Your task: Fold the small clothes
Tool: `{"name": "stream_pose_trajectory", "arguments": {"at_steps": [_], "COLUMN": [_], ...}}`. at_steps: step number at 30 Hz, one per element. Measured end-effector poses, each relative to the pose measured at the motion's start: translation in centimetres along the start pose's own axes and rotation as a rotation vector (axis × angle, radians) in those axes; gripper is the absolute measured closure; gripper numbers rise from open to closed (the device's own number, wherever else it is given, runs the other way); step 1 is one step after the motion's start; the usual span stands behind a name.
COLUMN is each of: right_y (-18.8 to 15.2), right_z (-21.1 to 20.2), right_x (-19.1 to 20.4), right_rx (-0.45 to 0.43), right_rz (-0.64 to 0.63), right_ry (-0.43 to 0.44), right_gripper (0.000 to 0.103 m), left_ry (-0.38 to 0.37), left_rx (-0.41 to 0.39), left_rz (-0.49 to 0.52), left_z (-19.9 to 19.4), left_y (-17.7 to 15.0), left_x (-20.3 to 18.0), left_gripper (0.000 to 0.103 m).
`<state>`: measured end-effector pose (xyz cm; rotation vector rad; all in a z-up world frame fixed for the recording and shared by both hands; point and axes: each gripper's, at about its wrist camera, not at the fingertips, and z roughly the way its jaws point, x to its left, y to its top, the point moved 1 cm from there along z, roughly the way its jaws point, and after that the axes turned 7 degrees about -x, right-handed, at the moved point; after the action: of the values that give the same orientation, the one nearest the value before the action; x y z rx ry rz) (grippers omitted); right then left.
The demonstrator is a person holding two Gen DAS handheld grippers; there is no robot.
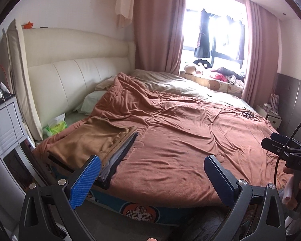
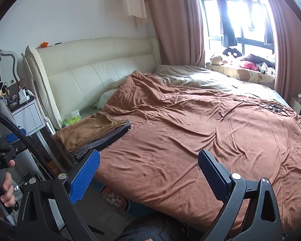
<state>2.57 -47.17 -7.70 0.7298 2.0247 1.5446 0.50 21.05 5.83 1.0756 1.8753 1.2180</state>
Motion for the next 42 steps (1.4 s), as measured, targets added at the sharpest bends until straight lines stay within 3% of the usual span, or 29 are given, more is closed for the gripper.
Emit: {"name": "stream_pose_trajectory", "arguments": {"at_steps": [8,19,34,42], "right_y": [-2.0,-4.5,-7.0,-7.7], "right_z": [-5.8,-11.7,-13.9,-13.5], "right_x": [-0.9,-1.5,-2.7,-3.8], "right_rx": [-0.024,-0.059,-0.057,-0.071], "right_rz": [-0.011,0.000,0.043,0.080], "right_ry": [-0.050,-0.092,-0.144,-0.170], "right_gripper": [0.005,0.005,0.005,0.005], "left_ry": [-0.060,-0.089,-0.119,-0.119], "left_rx": [-0.048,-0.082,-0.075,-0.089], "left_rz": [0.050,0.054,0.038,0.036], "left_z": [-4.6,-9.5,-10.8,-10.0], "left_y": [-1.3,-3.7,-7.4,-7.4], "left_x": [-3.8,-7.2,-8.7,-8.9], "left_gripper": [0.000,0.000,0.000,0.000]}}
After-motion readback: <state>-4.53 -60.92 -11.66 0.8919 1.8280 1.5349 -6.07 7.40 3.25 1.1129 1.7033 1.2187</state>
